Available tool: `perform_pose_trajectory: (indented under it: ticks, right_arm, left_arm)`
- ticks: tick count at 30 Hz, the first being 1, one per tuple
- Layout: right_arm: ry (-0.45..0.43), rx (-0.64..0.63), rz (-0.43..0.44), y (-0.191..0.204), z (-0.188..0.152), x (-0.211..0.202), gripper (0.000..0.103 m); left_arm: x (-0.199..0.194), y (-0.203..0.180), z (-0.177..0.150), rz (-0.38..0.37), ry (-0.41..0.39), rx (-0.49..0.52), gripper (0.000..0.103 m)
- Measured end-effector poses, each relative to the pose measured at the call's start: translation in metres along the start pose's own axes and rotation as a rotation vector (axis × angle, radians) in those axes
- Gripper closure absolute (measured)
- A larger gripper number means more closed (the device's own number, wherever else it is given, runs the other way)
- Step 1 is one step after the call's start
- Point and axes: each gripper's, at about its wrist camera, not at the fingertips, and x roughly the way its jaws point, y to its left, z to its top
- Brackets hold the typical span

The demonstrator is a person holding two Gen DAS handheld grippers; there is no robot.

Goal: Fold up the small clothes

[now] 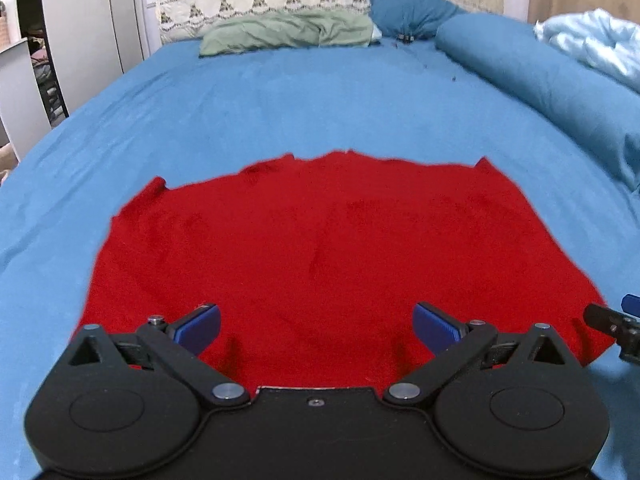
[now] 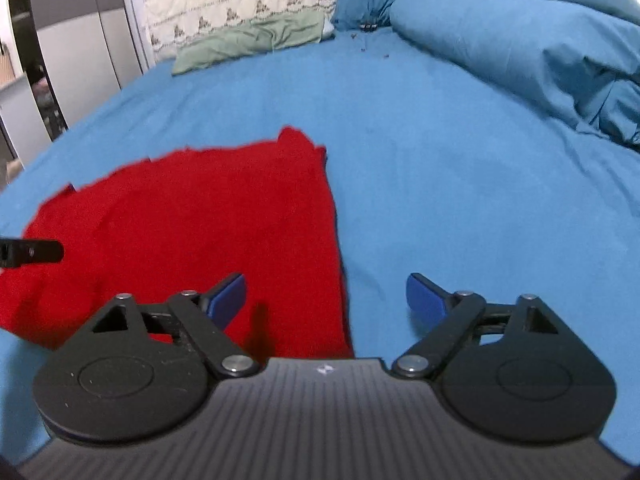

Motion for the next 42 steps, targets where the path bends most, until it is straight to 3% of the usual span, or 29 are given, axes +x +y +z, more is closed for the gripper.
perform_pose_trajectory:
  ticks: [6, 11, 14, 16, 19, 21, 28, 32, 36, 40, 42]
  right_arm:
    - [0.008, -0.115, 0.007, 0.017, -0.014, 0.023, 0.014]
    - [-0.008, -0.067, 0.035, 0.016, -0.020, 0.031, 0.018]
    - [-0.018, -0.048, 0.067, 0.011, -0.020, 0.029, 0.037]
    - [-0.021, -0.041, 0.086, 0.010, -0.018, 0.026, 0.059]
    - [-0.013, 0.016, 0.109, 0.005, -0.014, 0.024, 0.073]
    - [0.008, 0.095, 0.132, -0.001, -0.009, 0.023, 0.077]
    - [0.000, 0.359, 0.227, 0.001, 0.024, 0.001, 0.079]
    - [-0.081, 0.332, 0.340, 0.044, 0.067, -0.024, 0.079]
    - [-0.118, 0.196, 0.530, 0.130, 0.097, -0.036, 0.079]
    - [-0.038, 0.030, 0.703, 0.229, 0.088, -0.016, 0.079]
    - [0.056, -0.059, 0.748, 0.273, 0.069, 0.006, 0.079]
  left_arm:
    - [0.023, 0.005, -0.002, -0.002, 0.045, -0.021, 0.000]
    - [0.044, 0.008, -0.005, -0.002, 0.107, -0.036, 0.000]
    - [0.052, 0.003, -0.009, 0.013, 0.128, -0.009, 0.000]
    - [0.056, 0.001, -0.008, 0.022, 0.134, -0.004, 0.000]
    - [0.059, 0.004, -0.005, 0.015, 0.151, -0.015, 0.000]
    - [0.060, 0.006, -0.003, 0.006, 0.164, -0.013, 0.000]
    - [0.057, 0.011, 0.005, -0.033, 0.199, 0.018, 0.000]
    - [0.029, 0.037, 0.005, -0.025, 0.150, 0.014, 0.000]
    - [-0.010, 0.088, -0.007, 0.009, 0.071, 0.021, 0.000]
    - [-0.028, 0.142, -0.036, 0.046, 0.077, -0.015, 0.000]
    - [-0.029, 0.162, -0.053, 0.036, 0.092, -0.042, 0.000]
